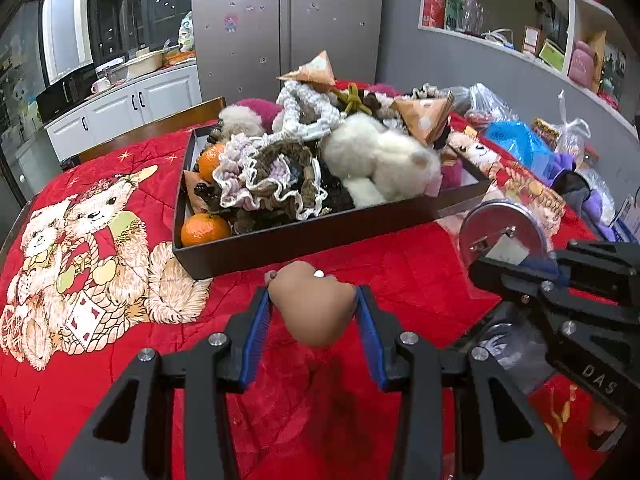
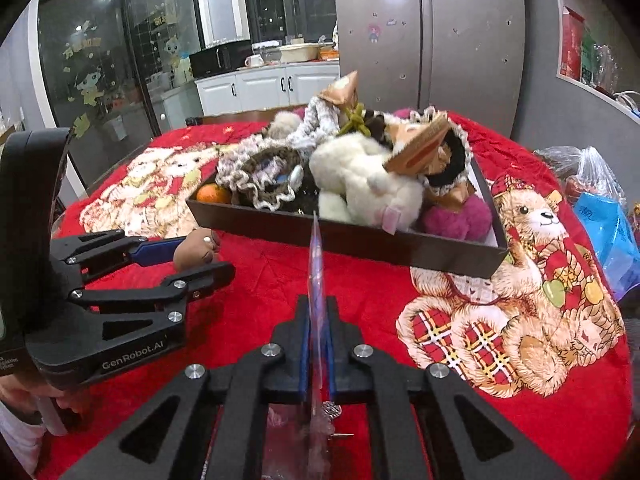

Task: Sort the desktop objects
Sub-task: 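Carry the plush toy and bagged tin over the box, lowering both tools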

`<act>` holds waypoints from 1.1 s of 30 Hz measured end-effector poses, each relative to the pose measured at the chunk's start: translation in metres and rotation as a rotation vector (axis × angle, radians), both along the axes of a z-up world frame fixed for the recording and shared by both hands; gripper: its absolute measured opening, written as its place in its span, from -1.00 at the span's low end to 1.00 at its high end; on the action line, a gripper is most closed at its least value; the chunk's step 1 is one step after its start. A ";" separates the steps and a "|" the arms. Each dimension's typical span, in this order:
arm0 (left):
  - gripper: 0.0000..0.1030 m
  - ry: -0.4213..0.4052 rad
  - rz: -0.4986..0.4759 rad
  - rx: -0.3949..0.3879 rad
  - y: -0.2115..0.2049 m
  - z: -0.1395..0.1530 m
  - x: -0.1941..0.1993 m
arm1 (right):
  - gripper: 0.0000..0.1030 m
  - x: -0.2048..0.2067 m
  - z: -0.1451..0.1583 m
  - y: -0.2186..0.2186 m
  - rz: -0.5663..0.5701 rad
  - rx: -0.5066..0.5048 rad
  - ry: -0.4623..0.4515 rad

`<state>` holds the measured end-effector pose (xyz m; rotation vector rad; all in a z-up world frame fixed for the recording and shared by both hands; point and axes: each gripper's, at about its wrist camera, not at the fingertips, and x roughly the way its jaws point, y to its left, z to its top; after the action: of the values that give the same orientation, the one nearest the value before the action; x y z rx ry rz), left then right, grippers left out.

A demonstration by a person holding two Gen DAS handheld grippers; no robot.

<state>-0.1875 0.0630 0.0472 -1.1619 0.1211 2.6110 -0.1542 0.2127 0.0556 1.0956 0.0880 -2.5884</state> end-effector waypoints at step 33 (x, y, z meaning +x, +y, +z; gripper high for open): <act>-0.16 0.072 0.033 0.049 -0.009 0.053 0.034 | -0.88 0.028 0.064 -0.005 0.004 -0.033 0.106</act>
<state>-0.1530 0.0542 0.0998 -1.0631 0.0529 2.6701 -0.1263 0.2081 0.1196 0.9451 0.0721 -2.6343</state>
